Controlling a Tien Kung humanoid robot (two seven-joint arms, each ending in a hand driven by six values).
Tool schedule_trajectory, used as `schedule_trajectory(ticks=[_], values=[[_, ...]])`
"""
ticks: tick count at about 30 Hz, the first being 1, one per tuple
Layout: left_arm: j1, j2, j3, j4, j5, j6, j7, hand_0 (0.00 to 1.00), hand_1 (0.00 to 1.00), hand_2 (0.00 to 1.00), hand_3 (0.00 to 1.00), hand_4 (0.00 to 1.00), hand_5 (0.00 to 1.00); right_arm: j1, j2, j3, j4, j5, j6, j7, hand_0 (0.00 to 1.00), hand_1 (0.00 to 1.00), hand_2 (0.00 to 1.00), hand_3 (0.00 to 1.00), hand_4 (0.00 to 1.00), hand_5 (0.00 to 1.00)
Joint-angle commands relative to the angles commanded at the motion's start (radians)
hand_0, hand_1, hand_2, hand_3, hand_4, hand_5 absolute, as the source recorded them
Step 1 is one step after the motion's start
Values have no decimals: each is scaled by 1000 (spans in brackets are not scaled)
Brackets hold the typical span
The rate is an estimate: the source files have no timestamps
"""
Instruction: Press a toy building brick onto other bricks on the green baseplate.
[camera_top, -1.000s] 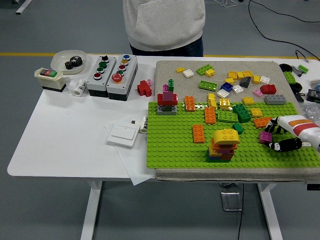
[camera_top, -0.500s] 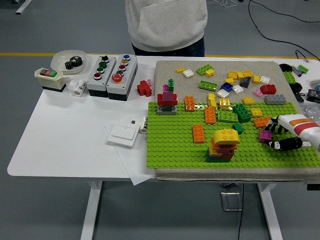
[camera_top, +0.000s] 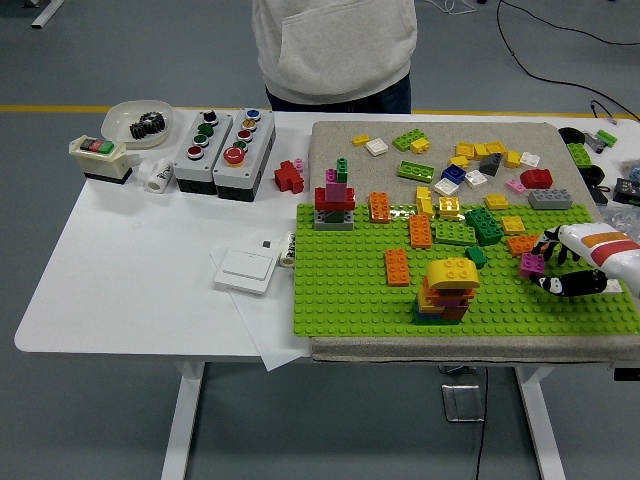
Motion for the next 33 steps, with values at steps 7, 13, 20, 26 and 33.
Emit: schedule_trajectory(ticks=[7, 13, 20, 26, 33], values=[[2, 0, -2, 1, 2, -1, 0, 777, 770, 741, 585, 647, 663, -6, -10, 35, 33, 1, -4, 3, 382, 434, 518, 536, 667, 365], [4, -1, -5, 1, 6, -2, 1, 777, 771, 741, 585, 647, 662, -18, -25, 73, 92, 0, -5, 6, 380, 431, 516, 537, 654, 352], [7, -1, -8, 2, 12, -3, 3, 777, 770, 742, 585, 647, 662, -30, -46, 106, 156, 11, -9, 13, 377, 427, 514, 536, 647, 346], [8, -1, -10, 2, 16, -4, 4, 777, 770, 742, 585, 647, 662, -43, -66, 125, 221, 23, -15, 23, 375, 428, 514, 537, 642, 339], [10, 0, -12, 3, 20, -4, 4, 777, 771, 741, 585, 647, 662, -60, -107, 133, 332, 42, -24, 49, 374, 429, 515, 537, 643, 335]])
